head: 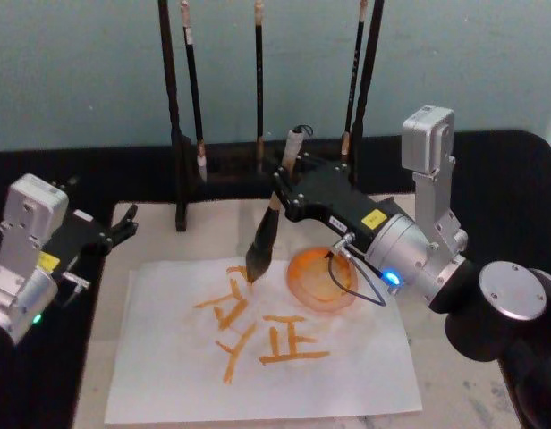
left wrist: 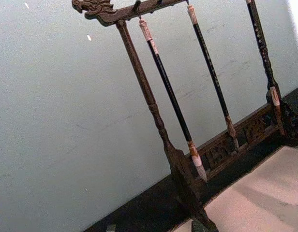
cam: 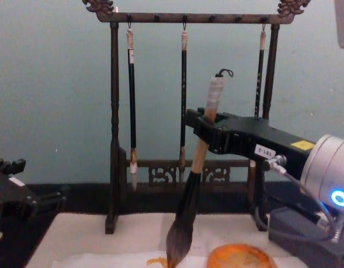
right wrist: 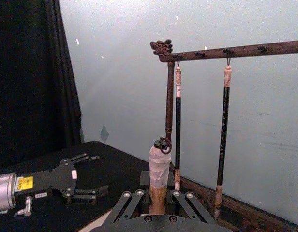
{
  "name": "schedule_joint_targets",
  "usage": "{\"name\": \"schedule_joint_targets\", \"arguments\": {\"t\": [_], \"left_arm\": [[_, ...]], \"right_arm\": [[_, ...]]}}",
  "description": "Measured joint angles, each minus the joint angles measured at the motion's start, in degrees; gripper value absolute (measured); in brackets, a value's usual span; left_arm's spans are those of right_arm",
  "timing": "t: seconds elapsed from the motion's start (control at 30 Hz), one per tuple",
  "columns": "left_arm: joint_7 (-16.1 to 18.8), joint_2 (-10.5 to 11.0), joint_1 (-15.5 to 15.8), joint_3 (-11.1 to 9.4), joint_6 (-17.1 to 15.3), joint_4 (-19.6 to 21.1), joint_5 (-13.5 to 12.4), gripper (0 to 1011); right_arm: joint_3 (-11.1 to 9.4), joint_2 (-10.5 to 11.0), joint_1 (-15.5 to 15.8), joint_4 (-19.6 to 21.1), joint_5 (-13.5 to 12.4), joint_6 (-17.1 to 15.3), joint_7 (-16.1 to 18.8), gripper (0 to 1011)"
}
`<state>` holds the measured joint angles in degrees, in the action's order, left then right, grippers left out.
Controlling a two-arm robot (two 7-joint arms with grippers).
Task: Pick up the brush from the inkstone, write on the paper, then place the brush back to its original position.
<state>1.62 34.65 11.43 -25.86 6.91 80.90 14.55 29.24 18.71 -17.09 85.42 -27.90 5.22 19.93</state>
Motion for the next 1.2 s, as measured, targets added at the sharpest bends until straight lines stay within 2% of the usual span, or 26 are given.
{"name": "schedule_joint_targets", "arguments": {"t": [0.53,1.2], "left_arm": [[0.00,0.00,0.00,0.00,0.00,0.00,0.00,1010],[0.00,0.00,0.00,0.00,0.00,0.00,0.00,1010]], "right_arm": [[-1.29,-1.48,0.65,-0.98,2.54,-0.75,0.83,177],[-3.37,-2.30,1.68,-0.61,6.26,-0.18,1.23,176]]}}
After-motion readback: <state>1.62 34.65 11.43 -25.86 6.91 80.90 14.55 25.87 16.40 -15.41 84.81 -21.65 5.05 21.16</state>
